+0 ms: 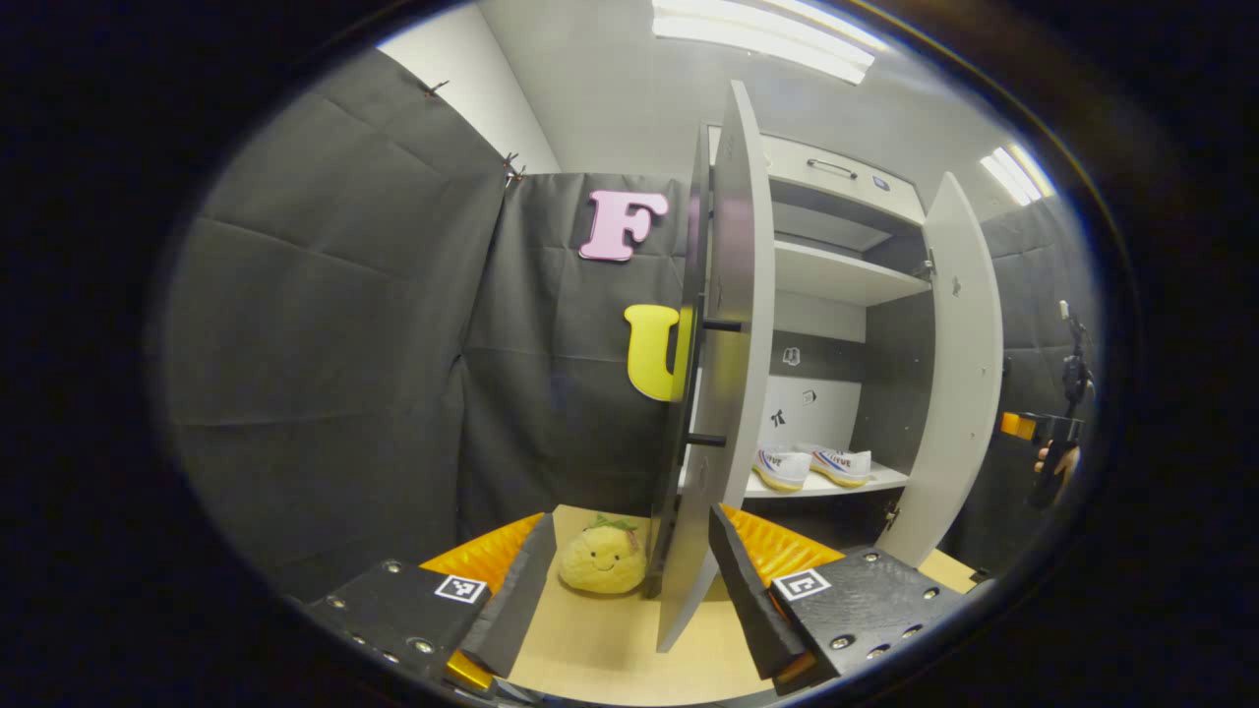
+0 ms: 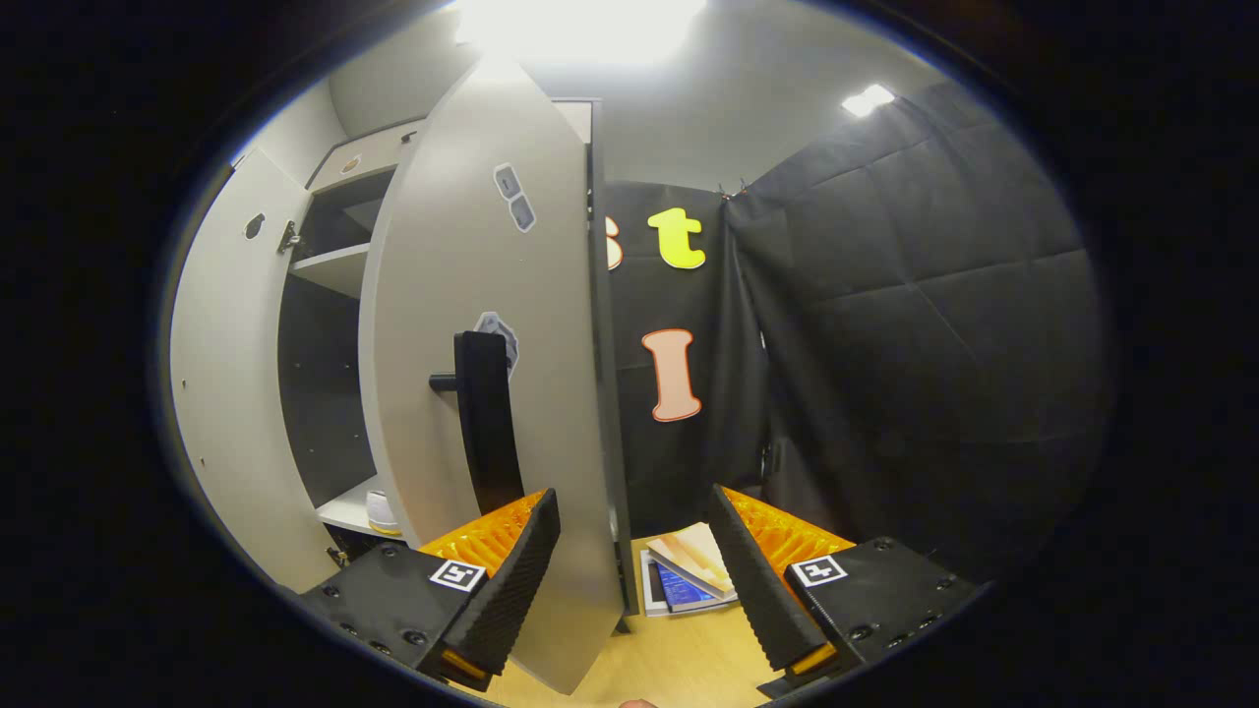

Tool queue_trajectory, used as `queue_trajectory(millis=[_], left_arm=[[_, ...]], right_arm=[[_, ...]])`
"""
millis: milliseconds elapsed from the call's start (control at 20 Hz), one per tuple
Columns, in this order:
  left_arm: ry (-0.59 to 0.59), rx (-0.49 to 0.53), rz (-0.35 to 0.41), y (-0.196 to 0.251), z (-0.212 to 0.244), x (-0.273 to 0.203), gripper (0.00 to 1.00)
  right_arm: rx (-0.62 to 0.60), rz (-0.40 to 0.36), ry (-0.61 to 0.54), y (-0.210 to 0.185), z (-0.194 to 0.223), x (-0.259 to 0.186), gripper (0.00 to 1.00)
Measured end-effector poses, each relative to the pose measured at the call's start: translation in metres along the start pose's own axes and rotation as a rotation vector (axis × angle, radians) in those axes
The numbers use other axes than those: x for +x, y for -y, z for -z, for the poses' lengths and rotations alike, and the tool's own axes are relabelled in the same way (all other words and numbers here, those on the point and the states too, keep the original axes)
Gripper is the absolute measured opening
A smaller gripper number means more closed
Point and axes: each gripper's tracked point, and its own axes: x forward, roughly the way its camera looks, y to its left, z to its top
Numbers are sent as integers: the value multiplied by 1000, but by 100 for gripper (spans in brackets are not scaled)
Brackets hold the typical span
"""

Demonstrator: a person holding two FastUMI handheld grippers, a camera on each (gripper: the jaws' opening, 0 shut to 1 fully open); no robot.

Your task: Grab one shoe with the right hand and put it into the shoe cabinet, grab the other shoe with the left hand and put it into the shoe cabinet; then close the right door with the right hand and the left door with the left hand.

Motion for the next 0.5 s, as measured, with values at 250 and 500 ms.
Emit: queue_trajectory(millis=[250,500], left_arm=[[-7,5,-32,-15,3,-9,89],[-11,13,-70,-31,3,-13,89]], right_arm=[[-6,-105,-3,-58,6,15,97],[-31,-138,27,-77,3,15,98]])
